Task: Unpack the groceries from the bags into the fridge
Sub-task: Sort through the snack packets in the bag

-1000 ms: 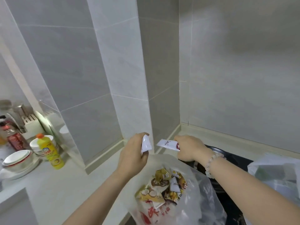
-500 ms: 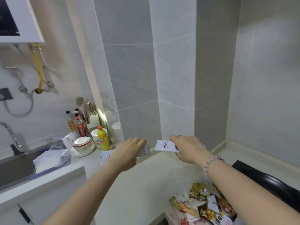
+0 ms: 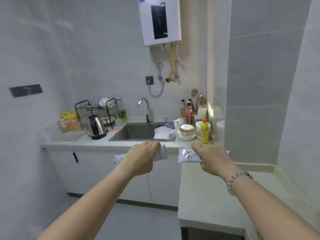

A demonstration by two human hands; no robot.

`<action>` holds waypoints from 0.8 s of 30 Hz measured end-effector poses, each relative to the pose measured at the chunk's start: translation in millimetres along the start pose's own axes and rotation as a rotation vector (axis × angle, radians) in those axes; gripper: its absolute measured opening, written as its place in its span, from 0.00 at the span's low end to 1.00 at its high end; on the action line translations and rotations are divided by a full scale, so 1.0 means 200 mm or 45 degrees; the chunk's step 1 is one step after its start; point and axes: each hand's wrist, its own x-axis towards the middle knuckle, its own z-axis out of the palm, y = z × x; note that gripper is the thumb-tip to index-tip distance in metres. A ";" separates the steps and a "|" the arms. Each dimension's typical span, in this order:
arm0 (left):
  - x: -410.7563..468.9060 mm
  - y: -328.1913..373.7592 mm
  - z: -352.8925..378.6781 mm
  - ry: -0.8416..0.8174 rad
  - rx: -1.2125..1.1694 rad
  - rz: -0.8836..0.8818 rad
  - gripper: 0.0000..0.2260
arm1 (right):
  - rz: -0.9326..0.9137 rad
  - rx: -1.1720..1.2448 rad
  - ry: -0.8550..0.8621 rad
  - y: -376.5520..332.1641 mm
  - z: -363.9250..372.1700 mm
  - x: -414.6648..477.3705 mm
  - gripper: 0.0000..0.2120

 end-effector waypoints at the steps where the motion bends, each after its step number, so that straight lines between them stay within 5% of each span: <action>1: -0.09 -0.06 -0.05 -0.030 0.050 -0.047 0.13 | -0.058 0.017 0.009 -0.09 0.00 0.04 0.12; 13: -1.17 -0.54 -0.55 -0.030 0.528 -0.479 0.20 | -0.813 0.181 0.148 -1.25 -0.28 0.21 0.11; 24: -2.22 -0.68 -1.08 -0.163 0.786 -0.869 0.21 | -1.222 0.447 0.323 -2.31 -0.68 -0.07 0.11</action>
